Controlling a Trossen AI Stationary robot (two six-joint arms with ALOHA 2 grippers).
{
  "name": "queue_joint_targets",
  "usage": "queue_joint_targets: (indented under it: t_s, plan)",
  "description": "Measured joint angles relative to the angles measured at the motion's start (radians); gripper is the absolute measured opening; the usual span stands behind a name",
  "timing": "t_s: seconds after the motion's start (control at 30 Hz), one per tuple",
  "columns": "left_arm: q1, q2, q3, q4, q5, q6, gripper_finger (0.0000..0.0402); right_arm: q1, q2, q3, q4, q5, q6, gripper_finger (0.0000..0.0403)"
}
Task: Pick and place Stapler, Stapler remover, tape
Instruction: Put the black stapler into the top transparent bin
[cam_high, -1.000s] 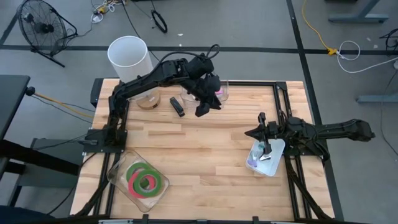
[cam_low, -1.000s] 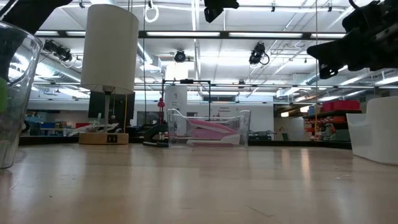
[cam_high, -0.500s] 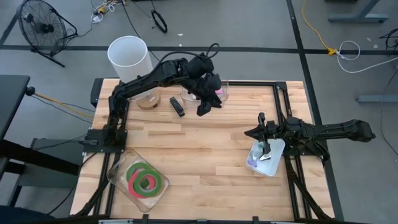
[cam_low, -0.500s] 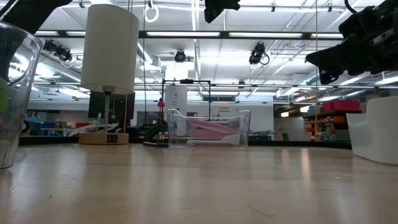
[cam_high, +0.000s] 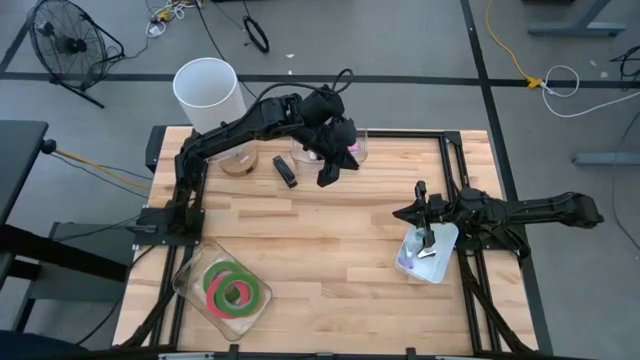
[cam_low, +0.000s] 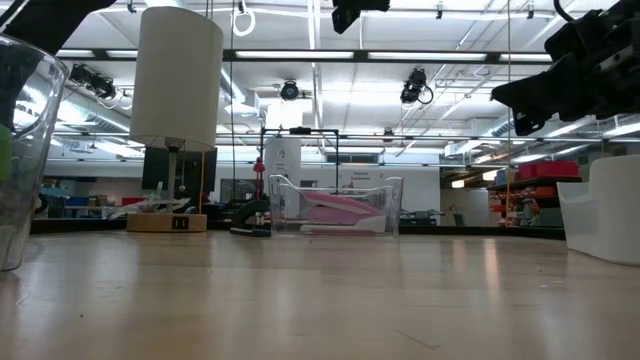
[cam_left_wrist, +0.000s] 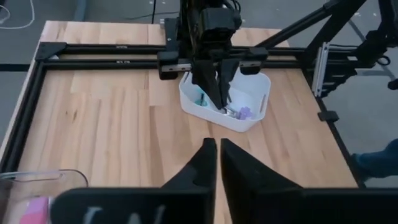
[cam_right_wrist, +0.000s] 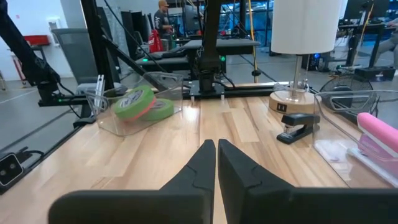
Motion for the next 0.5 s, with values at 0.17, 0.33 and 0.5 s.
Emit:
queue_joint_targets:
  t_s: [0.17,0.33,0.5]
  plan:
    - [0.000,0.000,0.000,0.013,-0.044,0.020,0.0005,0.000,0.000,0.000,0.000,0.000,0.000,0.0022]
    - [-0.005,0.000,0.000,0.012,-0.049,0.048,0.0016,0.000,0.000,0.000,0.000,0.000,-0.001,0.0022]
    - [-0.017,0.000,0.000,0.013,-0.049,0.100,0.0009,0.000,0.000,0.000,0.000,0.000,-0.001,0.0022]
